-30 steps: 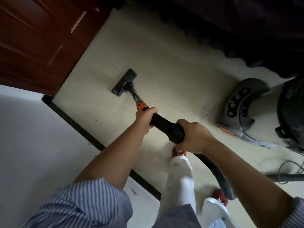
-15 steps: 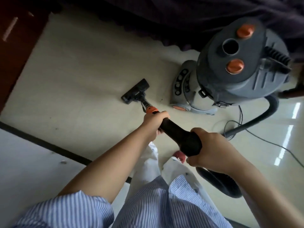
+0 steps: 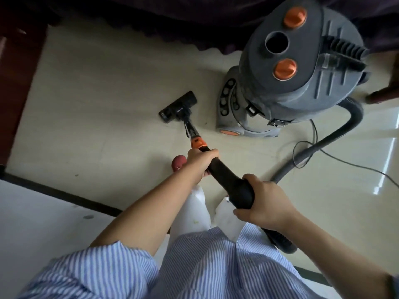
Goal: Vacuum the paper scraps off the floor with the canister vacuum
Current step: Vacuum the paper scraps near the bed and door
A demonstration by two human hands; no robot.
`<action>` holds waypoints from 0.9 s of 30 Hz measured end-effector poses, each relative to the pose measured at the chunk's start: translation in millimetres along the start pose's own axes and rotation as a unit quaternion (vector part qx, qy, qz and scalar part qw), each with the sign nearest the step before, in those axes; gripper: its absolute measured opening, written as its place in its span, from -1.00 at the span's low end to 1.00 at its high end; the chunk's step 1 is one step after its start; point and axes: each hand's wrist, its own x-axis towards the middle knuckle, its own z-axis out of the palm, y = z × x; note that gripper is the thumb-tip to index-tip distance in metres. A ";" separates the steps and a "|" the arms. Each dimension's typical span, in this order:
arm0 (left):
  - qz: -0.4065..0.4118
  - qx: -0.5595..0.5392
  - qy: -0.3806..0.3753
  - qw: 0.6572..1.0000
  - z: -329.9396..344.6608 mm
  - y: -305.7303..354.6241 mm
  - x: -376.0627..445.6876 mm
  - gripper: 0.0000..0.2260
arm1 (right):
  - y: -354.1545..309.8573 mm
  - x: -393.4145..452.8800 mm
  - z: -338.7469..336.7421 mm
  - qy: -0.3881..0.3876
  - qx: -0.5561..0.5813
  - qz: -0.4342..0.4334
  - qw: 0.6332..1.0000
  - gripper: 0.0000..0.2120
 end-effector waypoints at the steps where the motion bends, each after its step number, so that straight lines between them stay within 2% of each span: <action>1: 0.001 0.008 0.006 1.000 -4.1 4.6 6.5 -0.81 | -2.9 8.3 1.6 -0.007 0.003 -0.001 1.000 -0.54; 6: 0.022 0.032 0.028 0.999 -33.6 55.1 52.1 -0.85 | -31.6 73.2 -5.5 0.009 0.023 -0.004 1.000 -0.54; 10: 0.026 0.057 0.039 0.997 -66.1 117.1 90.9 -0.75 | -71.9 138.9 -21.9 0.026 0.030 0.001 0.999 -0.53; 13: 0.028 0.046 0.040 0.998 -89.4 163.9 117.7 -0.80 | -103.5 183.3 -41.2 0.032 0.044 0.003 0.999 -0.56; 18: 0.035 0.016 0.037 0.999 -128.4 245.6 170.5 -0.76 | -156.5 261.8 -79.9 0.049 0.056 0.000 0.997 -0.58; 22: 0.038 -0.012 0.030 0.999 -138.7 276.9 192.9 -0.79 | -173.8 293.5 -96.1 0.052 0.063 0.017 0.997 -0.57; 27: 0.003 -0.098 0.028 0.995 -117.8 267.7 188.7 -0.87 | -162.3 280.7 -105.2 0.009 0.067 0.052 0.996 -0.54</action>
